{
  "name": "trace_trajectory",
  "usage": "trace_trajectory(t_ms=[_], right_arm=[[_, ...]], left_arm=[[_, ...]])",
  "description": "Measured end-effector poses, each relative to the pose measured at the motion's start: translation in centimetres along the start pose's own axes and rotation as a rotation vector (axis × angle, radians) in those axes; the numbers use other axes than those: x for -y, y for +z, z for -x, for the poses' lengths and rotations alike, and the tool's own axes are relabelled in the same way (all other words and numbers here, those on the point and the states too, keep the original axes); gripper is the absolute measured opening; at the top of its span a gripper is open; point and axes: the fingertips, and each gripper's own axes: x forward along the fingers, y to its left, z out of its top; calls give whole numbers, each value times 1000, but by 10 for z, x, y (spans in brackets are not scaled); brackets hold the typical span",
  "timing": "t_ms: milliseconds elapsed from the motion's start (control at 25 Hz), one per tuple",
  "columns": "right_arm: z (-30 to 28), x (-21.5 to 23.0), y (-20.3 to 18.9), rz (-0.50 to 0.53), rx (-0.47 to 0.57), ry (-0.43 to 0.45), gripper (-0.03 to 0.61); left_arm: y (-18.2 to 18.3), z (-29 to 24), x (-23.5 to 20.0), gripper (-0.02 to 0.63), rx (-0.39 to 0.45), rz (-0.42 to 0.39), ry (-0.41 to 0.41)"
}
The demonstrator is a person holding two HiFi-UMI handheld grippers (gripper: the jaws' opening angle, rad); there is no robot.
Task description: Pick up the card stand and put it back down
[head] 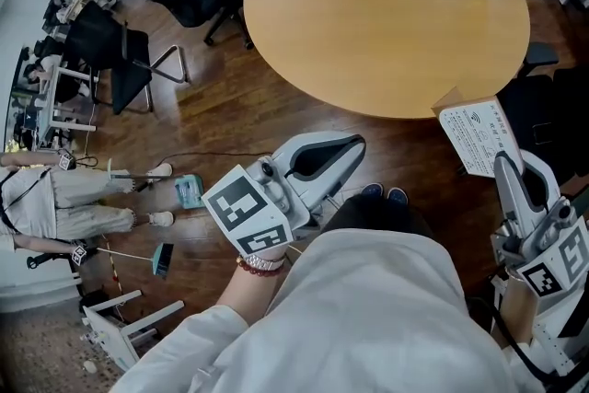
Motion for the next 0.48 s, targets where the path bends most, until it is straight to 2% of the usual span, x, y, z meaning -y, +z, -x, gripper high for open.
trace_trajectory(t_ms=[160, 360, 480], right_arm=[[-2, 2, -1, -10, -12, -4, 23], [2, 1, -7, -32, -37, -50, 23], [-3, -6, -1, -14, -44, -43, 23]], left_arm=[[2, -4, -3, -8, 2, 20, -8], [1, -5, -3, -9, -29, -24, -2], [6, 0, 2, -9, -6, -14, -23]])
